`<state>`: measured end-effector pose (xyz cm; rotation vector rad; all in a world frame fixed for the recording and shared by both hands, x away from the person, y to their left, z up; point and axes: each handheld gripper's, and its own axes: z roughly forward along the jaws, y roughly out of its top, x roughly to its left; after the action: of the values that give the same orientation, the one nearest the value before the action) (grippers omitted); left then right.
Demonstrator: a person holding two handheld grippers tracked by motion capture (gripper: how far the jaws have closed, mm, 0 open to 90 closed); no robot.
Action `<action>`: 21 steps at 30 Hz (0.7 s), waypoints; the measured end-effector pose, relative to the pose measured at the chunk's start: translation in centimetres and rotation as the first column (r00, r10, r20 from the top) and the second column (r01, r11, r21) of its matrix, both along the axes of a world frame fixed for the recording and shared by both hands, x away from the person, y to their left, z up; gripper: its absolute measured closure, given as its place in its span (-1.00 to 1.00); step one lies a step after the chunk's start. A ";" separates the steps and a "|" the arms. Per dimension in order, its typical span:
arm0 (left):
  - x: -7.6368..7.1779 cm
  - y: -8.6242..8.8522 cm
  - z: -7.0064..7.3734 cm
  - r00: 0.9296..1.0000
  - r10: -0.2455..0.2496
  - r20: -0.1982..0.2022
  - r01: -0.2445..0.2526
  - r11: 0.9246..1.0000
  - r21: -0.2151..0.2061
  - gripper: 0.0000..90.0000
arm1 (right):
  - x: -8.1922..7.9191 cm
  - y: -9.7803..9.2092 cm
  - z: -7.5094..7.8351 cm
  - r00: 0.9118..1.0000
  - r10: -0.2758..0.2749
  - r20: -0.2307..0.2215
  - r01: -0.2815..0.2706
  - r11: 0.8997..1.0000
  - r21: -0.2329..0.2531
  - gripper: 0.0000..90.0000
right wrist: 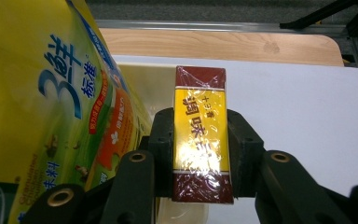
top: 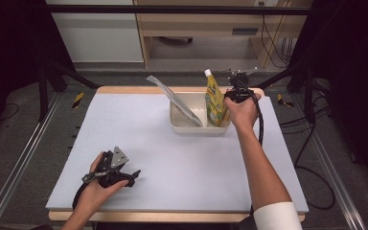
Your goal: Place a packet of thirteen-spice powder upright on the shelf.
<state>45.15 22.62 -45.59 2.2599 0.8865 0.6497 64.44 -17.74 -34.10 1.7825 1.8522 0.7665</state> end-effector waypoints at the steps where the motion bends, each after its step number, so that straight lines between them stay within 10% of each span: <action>1: 0.0 0.0 0.0 1.000 -0.001 0.001 0.001 1.000 0.002 -0.80 | 0.0 0.0 -0.1 1.000 -0.001 -0.003 0.001 1.000 0.002 0.50; 21: 0.1 0.7 0.6 1.000 0.019 0.019 -0.019 1.000 -0.007 -0.82 | -2.0 0.0 2.1 0.992 0.065 0.108 -0.067 0.997 0.022 0.30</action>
<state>45.24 23.29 -45.03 2.2376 0.9010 0.6747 62.45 -17.72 -32.00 1.6688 1.8462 0.8970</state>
